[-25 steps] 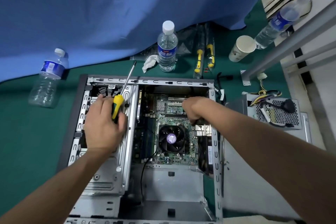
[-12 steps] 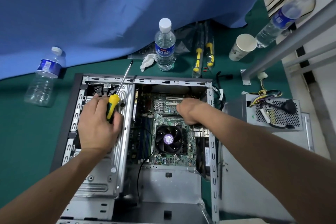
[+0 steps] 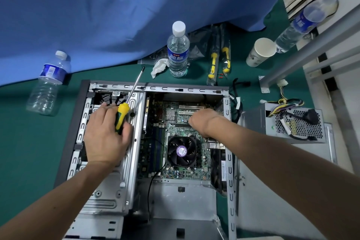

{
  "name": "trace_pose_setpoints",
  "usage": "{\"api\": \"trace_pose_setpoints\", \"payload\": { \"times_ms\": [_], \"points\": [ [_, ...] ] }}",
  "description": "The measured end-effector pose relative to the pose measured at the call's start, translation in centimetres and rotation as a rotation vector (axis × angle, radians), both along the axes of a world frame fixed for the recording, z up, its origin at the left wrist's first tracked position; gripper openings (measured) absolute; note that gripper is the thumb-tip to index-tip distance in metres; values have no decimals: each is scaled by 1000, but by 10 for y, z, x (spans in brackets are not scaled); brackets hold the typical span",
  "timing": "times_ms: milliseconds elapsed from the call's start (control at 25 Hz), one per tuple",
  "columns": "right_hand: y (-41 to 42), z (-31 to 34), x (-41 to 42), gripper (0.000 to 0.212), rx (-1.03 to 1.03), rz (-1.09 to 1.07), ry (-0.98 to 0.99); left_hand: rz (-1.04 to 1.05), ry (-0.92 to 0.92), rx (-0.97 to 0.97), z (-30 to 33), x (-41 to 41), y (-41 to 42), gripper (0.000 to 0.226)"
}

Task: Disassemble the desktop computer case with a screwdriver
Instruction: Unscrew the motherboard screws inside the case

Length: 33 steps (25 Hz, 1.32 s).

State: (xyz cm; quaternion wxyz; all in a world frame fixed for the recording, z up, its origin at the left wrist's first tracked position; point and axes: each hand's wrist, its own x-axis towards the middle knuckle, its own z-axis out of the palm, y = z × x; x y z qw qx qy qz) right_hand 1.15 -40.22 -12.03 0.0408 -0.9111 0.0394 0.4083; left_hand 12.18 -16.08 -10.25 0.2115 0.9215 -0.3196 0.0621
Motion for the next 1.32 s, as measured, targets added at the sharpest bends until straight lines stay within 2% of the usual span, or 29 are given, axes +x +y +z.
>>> {"api": "trace_pose_setpoints", "payload": {
  "times_ms": [200,360,600,760,1040,1320],
  "points": [
    [0,-2,-3,33,51,-46,-15,-1,6,-4,-2,1,1,41],
    [0,-2,-4,32,55,-80,-37,4,9,4,-3,2,1,44],
    [0,-1,-1,30,79,-155,60,0,-6,-9,-4,2,1,43],
    [1,-2,-2,28,-18,-66,-8,-1,-5,-5,-4,3,1,43],
    [1,-5,-5,31,82,-113,-17,2,0,-9,-4,2,1,42],
    [3,-1,-4,30,61,-130,3,-1,2,-1,-3,1,1,40]
  ]
}}
